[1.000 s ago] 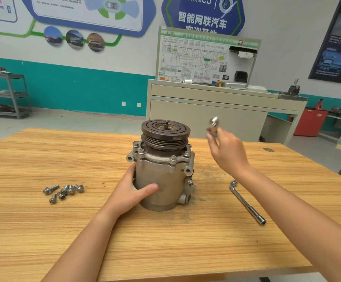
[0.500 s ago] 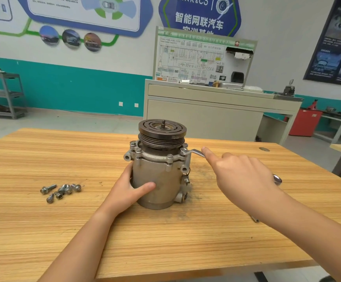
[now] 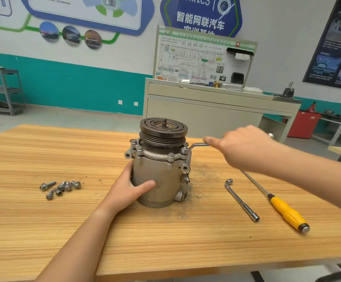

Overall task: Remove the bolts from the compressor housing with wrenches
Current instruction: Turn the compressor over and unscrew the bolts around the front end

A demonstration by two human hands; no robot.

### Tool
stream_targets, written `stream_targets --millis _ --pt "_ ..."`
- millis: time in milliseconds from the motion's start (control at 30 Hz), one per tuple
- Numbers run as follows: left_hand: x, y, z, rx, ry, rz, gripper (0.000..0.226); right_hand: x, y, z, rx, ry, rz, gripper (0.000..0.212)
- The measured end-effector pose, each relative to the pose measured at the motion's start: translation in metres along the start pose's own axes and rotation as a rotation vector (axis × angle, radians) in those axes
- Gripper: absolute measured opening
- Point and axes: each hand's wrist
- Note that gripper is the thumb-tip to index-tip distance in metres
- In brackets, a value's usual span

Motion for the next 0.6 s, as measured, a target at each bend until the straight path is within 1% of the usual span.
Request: stream_targets --millis 67,167,233,267,300,367,433,500,567,600 --pt "0.0 0.0 0.0 0.006 0.005 0.002 0.066 -0.014 -0.014 -0.01 -0.024 0.001 -0.035 0.052" --pt "0.0 0.0 -0.001 -0.003 0.008 -0.003 0.066 -0.034 -0.038 -0.007 -0.17 0.007 -0.153 0.033" --pt "0.001 0.0 0.0 -0.011 0.011 -0.009 0.065 -0.045 -0.053 0.006 -0.307 0.04 -0.339 0.023" --pt "0.002 -0.001 0.0 -0.013 0.01 -0.013 0.065 -0.05 -0.058 0.014 -0.372 0.041 -0.412 0.022" --pt "0.002 -0.001 0.0 -0.016 0.01 -0.017 0.064 -0.055 -0.062 0.021 -0.43 0.028 -0.458 0.022" --pt "0.002 -0.002 0.0 -0.022 0.012 -0.019 0.065 -0.062 -0.066 0.028 -0.513 -0.026 -0.442 0.024" --pt "0.002 -0.002 0.0 -0.02 0.014 -0.015 0.066 -0.058 -0.071 0.026 -0.601 -0.147 -0.414 0.03" --pt "0.001 -0.002 0.0 -0.013 0.007 -0.015 0.067 -0.042 -0.073 0.021 -0.737 -0.261 -0.464 0.034" --pt "0.001 -0.002 -0.001 0.004 0.006 -0.001 0.073 -0.021 -0.069 0.021 -0.829 -0.308 -0.52 0.035" --pt "0.001 -0.003 0.0 0.014 0.008 0.018 0.081 -0.011 -0.066 0.02 -0.866 -0.313 -0.526 0.036"
Point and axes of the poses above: each hand's wrist, its own x-axis away from the middle knuckle, its own y-axis out of the back of the hand, z = x × y, and after that the axes turned 9 degrees about -x, right-handed
